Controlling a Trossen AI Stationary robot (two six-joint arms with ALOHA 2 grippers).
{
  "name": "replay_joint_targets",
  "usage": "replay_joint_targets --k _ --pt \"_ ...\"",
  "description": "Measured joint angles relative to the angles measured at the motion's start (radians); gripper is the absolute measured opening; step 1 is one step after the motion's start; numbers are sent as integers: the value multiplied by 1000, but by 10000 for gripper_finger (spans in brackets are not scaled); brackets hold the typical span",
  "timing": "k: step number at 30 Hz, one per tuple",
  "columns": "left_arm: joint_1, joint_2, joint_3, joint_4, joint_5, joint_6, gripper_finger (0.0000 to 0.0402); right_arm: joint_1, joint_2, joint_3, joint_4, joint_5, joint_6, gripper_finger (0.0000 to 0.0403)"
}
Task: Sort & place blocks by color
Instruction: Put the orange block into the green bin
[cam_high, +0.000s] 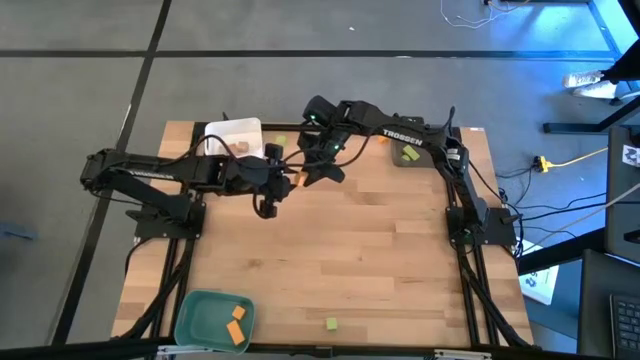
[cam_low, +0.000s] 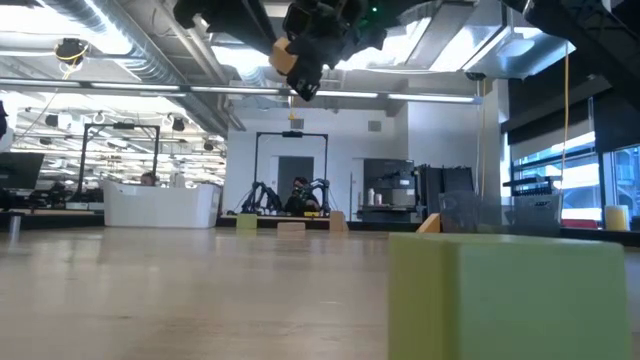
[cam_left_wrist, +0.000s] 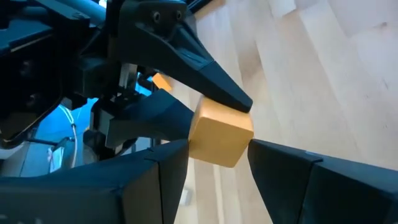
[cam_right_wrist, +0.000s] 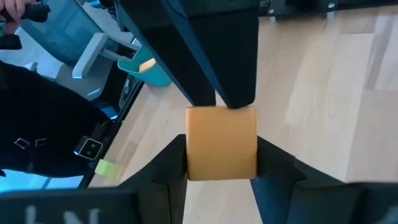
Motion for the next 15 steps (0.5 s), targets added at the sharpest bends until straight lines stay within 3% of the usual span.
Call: replay_joint_targets --k 15 --pt "-1 16 0 14 38 1 162 20 0 -2 3 2 -15 133"
